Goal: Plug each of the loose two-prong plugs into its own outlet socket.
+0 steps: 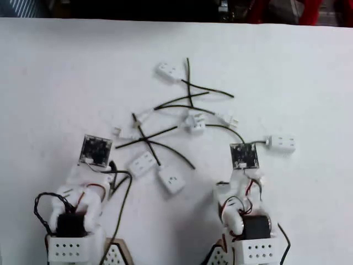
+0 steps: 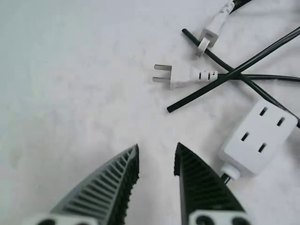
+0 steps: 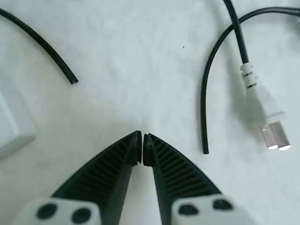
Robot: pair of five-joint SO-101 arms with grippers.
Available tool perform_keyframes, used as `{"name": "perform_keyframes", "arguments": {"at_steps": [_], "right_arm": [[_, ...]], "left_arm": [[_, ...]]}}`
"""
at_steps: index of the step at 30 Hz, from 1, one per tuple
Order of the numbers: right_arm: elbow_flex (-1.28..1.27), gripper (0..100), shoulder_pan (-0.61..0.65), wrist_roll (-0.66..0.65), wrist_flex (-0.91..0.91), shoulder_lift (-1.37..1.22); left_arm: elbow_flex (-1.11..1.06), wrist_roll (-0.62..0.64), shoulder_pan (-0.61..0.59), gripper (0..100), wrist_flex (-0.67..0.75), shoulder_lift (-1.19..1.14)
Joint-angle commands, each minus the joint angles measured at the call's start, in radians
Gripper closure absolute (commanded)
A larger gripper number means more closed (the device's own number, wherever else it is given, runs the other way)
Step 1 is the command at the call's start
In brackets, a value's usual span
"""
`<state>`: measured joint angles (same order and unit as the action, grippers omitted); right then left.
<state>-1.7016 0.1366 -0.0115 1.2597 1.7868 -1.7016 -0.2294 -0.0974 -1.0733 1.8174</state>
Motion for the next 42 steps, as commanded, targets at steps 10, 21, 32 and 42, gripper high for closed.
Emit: {"name": "perform_keyframes", "arguments": {"at_steps": [10, 21, 32, 42], "right_arm": [[0.011, 98.1, -0.008, -0.009, 0.005, 0.010], [0.011, 98.1, -0.002, -0.009, 0.005, 0.010], [0.011, 98.1, 0.087, -0.008, 0.005, 0.010], [0.011, 98.1, 0.085, -0.008, 0.001, 0.010]], "left_arm": [[0.009, 0.006, 0.010, 86, -0.005, 0.001], [0.009, 0.006, 0.010, 86, -0.005, 0.001], [0.009, 0.002, 0.007, 86, -0.209, 0.002], [0.095, 0.000, 0.007, 86, -0.086, 0.002]]}}
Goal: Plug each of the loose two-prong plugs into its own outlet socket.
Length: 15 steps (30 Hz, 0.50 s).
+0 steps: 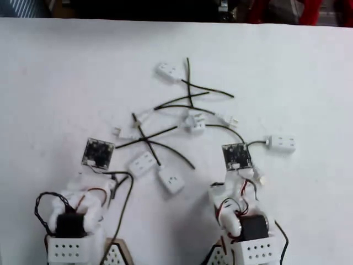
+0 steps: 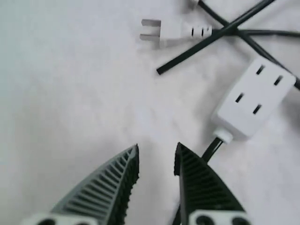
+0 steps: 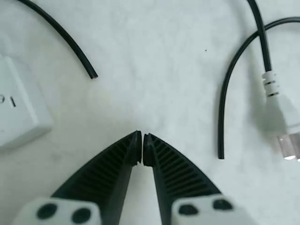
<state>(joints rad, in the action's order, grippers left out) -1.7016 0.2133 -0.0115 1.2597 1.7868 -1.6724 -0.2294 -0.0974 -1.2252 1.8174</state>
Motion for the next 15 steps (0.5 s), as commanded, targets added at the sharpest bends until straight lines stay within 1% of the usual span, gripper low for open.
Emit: {"name": "perform_keyframes", "arguments": {"at_steps": [1, 3, 5, 6, 7, 10, 11, 12, 15], "right_arm": [[0.012, 98.1, 0.004, -0.009, -0.005, 0.010], [0.017, 98.1, -0.024, -0.009, -0.030, 0.010], [0.029, 98.1, -0.087, -0.014, -0.076, 0.012], [0.048, 98.1, -0.111, -0.043, -0.110, 0.012], [0.066, 98.1, -0.139, -0.109, -0.142, 0.012], [0.112, 98.1, -0.205, -0.416, -0.214, 0.012], [0.132, 98.1, -0.220, -0.500, -0.222, 0.010], [0.152, 98.1, -0.228, -0.549, -0.229, 0.008], [0.262, 98.1, -0.225, -0.568, -0.209, 0.001]], "left_arm": [[0.075, 0.002, 0.007, 86, 0.086, 0.002], [0.081, 0.002, 0.007, 86, 0.106, 0.002], [0.086, 0.000, -0.001, 86, 0.110, 0.004], [0.086, 0.000, -0.018, 86, 0.107, 0.004], [0.086, 0.000, -0.038, 86, 0.107, 0.004], [0.086, 0.000, -0.097, 86, 0.112, 0.004], [0.086, 0.000, -0.108, 86, 0.112, 0.004], [0.086, 0.000, -0.114, 86, 0.112, 0.004], [0.086, 0.000, -0.114, 86, 0.107, 0.004]]}}
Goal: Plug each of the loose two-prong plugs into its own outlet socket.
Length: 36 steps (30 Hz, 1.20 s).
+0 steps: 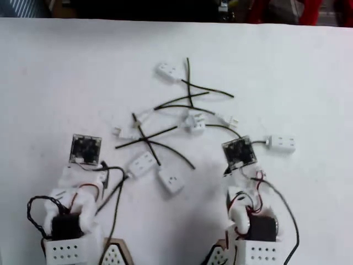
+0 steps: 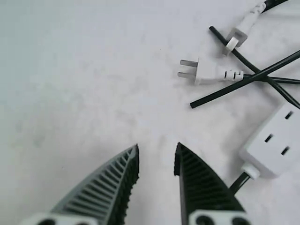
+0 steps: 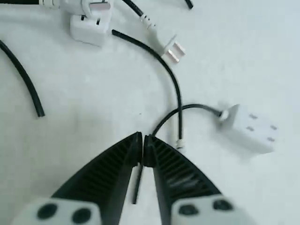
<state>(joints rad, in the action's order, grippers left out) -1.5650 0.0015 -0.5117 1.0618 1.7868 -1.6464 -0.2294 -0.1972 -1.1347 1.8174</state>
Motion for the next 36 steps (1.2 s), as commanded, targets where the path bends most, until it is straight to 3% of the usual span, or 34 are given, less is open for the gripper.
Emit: {"name": "perform_keyframes", "arguments": {"at_steps": [1, 6, 15, 21, 27, 36], "right_arm": [[0.173, 97.9, -0.002, -0.069, 0.007, -0.001], [0.410, 91.9, 0.102, -0.068, 0.081, -0.143], [0.802, 88.9, 0.268, -0.069, 0.099, -0.895], [1.115, 74.5, 0.243, -0.069, 0.154, -1.331], [1.370, 77.1, 0.199, -0.074, 0.156, -1.684], [1.593, 81.3, 0.159, -0.187, 0.156, -2.034]], "left_arm": [[0.060, 0.000, -0.015, 86, 0.017, 0.004], [0.052, 0.000, -0.015, 86, 0.017, 0.004], [0.051, 0.000, -0.013, 86, 0.014, 0.004], [0.049, -0.043, -0.013, 81, 0.000, 0.004], [0.029, -0.034, -0.012, 77, 0.008, 0.004], [0.026, -0.038, -0.012, 77, 0.008, 0.004]]}}
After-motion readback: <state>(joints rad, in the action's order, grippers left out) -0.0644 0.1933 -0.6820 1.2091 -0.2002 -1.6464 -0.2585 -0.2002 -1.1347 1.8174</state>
